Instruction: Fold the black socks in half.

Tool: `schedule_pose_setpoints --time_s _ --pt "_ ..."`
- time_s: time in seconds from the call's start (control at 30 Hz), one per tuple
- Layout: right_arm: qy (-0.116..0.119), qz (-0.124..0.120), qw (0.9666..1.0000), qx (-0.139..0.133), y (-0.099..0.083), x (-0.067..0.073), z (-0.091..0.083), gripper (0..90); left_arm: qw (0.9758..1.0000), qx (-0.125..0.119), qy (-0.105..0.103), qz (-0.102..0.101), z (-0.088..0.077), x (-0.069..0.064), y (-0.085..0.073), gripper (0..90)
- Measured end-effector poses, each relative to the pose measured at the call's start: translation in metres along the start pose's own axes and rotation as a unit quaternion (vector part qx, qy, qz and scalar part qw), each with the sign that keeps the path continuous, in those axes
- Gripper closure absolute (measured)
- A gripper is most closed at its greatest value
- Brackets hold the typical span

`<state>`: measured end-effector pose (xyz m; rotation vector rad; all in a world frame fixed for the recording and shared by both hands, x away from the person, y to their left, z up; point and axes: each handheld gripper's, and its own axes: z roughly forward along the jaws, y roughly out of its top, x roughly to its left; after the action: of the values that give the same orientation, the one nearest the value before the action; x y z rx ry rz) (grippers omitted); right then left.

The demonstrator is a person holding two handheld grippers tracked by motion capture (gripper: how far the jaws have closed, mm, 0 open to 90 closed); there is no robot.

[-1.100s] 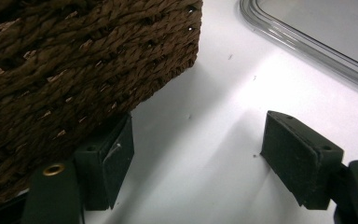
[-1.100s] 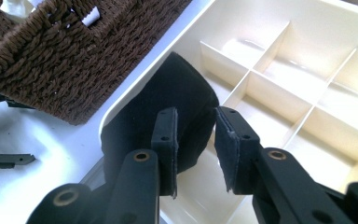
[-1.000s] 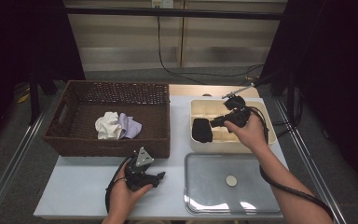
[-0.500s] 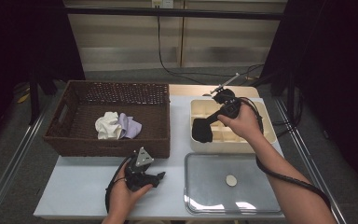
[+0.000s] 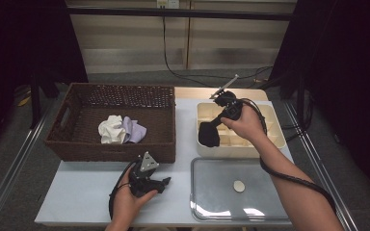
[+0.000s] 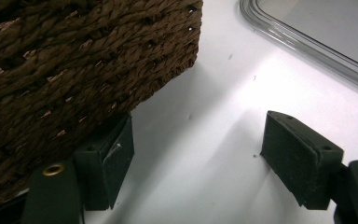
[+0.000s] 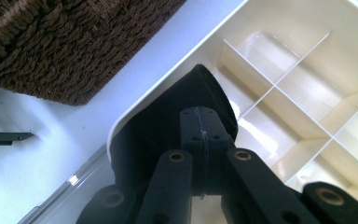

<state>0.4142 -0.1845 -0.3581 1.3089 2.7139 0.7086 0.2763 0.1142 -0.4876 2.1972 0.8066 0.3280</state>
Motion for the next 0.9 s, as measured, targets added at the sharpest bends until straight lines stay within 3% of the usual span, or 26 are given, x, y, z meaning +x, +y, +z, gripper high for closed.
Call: schedule_pose_setpoints --time_s 0.23,0.47,0.9 --pt "-0.002 0.007 1.0 -0.003 -0.003 -0.003 0.009 90.0 1.0 0.0 0.001 0.001 0.0 0.0 0.0 24.9" --pt "0.004 -0.002 1.0 -0.003 -0.012 -0.001 0.023 90.0 1.0 -0.002 -0.001 -0.002 0.0 -0.001 0.0 24.9" --pt "0.038 -0.002 0.9992 -0.014 -0.029 0.007 0.036 90.0 1.0 0.003 0.002 0.004 0.0 0.0 0.0 25.0"
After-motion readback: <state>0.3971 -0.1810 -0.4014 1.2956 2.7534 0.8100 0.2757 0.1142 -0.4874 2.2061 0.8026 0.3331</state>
